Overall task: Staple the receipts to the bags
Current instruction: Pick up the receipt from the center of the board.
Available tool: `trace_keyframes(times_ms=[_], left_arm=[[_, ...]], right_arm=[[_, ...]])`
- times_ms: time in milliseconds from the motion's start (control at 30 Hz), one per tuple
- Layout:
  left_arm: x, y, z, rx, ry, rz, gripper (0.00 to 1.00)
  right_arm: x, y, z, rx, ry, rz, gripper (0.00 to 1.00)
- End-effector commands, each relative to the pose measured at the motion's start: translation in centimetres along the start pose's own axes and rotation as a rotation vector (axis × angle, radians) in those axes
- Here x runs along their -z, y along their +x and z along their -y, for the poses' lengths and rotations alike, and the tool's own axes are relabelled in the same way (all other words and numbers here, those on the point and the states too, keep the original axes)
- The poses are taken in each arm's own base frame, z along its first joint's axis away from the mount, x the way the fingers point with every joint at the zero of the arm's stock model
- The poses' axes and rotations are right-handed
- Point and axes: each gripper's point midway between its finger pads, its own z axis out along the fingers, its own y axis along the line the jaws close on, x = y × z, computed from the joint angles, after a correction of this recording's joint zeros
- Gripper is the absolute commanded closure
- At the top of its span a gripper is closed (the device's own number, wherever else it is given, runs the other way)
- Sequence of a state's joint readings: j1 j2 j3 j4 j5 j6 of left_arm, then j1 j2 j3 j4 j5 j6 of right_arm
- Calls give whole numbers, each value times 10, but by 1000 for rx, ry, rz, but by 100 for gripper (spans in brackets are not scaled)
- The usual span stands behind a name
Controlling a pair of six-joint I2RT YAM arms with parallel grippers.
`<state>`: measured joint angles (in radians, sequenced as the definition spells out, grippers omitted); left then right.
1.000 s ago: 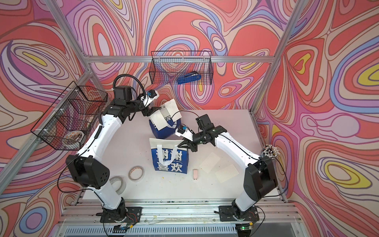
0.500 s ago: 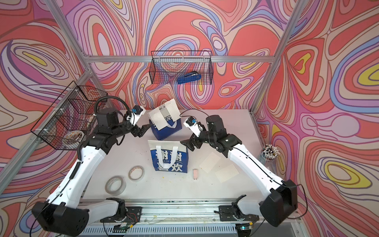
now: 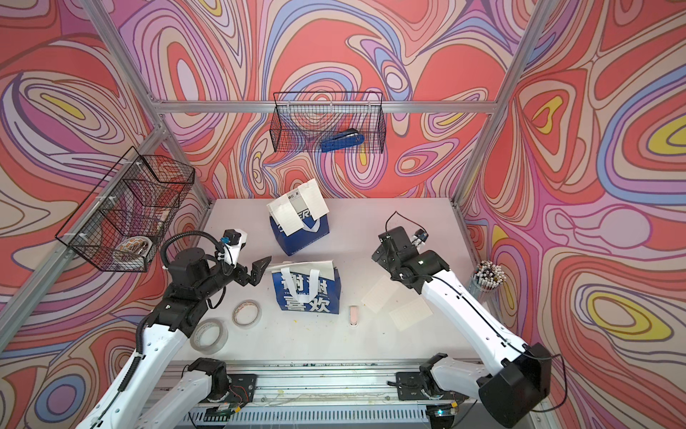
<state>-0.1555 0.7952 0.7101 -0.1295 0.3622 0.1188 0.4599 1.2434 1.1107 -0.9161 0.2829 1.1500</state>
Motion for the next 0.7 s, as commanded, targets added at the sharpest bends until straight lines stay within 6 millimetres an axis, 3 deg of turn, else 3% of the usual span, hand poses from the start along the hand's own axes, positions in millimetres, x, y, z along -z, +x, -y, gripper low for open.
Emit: trace_keyframes(times_ms=[0, 133, 267, 367, 567, 667], left_arm=[[4, -5, -26, 67, -151, 48, 0], [21, -1, -50, 114, -318, 88, 0], [43, -20, -54, 71, -373, 196, 0], [44, -29, -50, 6, -356, 185, 0], [55, -12, -81, 31, -549, 117, 0], [54, -8, -82, 18, -551, 110, 0]], right_arm=[[-27, 40, 32, -245, 158, -198, 2], [-46, 83, 18, -401, 152, -422, 1], [-59, 79, 18, -515, 175, -381, 2], [-74, 74, 20, -568, 192, -371, 2], [-116, 82, 32, -682, 273, -452, 1], [-138, 94, 14, -747, 210, -537, 1]])
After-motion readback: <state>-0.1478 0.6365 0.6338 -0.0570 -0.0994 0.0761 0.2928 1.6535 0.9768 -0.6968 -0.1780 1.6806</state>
